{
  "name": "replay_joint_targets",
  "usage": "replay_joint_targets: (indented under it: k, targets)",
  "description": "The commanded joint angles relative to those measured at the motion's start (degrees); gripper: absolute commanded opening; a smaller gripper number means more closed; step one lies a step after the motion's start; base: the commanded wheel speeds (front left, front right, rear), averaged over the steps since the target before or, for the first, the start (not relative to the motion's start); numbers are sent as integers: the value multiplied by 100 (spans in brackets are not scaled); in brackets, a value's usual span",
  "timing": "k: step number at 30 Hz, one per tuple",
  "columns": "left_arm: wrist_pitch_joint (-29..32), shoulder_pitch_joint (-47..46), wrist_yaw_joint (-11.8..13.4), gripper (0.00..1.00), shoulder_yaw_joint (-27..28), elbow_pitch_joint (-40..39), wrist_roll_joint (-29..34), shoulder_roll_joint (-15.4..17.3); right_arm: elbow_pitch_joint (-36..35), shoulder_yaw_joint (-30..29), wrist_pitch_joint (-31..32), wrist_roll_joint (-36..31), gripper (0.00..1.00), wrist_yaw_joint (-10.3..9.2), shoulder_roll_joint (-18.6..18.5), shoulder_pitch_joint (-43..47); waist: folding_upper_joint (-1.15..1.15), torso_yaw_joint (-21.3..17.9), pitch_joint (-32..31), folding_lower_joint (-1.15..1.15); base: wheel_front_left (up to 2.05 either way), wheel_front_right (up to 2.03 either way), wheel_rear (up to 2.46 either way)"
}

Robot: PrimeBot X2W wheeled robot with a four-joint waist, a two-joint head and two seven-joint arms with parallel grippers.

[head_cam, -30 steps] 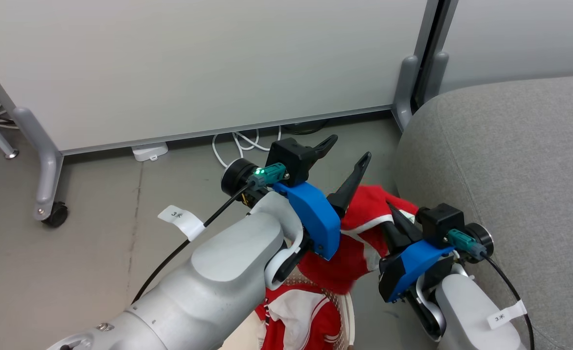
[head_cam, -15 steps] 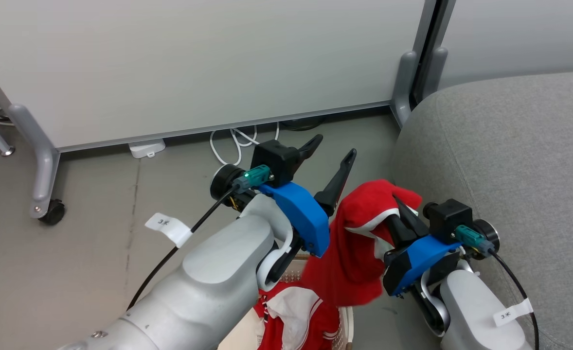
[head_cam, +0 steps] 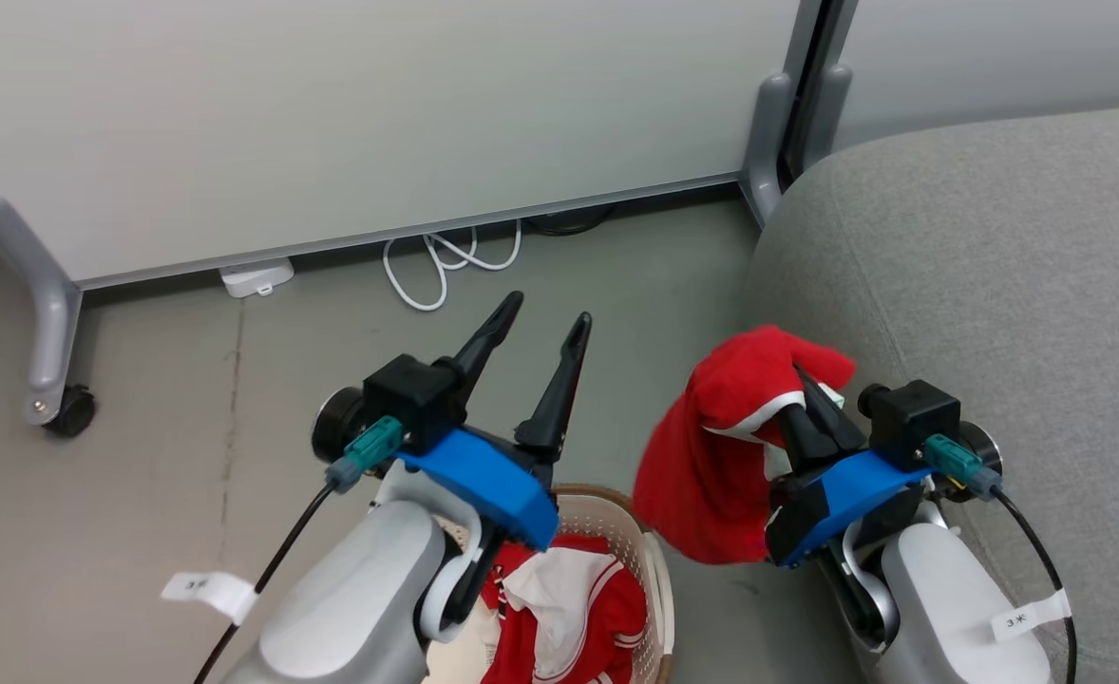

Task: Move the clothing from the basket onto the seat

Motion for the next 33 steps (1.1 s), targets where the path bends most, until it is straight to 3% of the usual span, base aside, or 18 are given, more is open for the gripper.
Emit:
replay_joint_targets:
  k: [1,9,18,33]
  targets:
    - [-14,219,-44,100,186,-142,201,74,-102,15,25,-30,0,3,-18,71,0,-89,42,0,0,0,0]
    - [-14,1186,-218,100,1144,-736,1186,349,-534,120,212,27,0,3,-18,215,0,-569,144,0,0,0,0]
    - [-15,2090,-350,100,2035,-1177,1803,448,-852,170,266,140,0,3,-17,355,0,-1225,190,0,0,0,0]
    - [-15,2326,-658,100,2328,-1128,2276,117,-1204,19,370,18,0,3,-16,728,0,-1917,190,0,0,0,0]
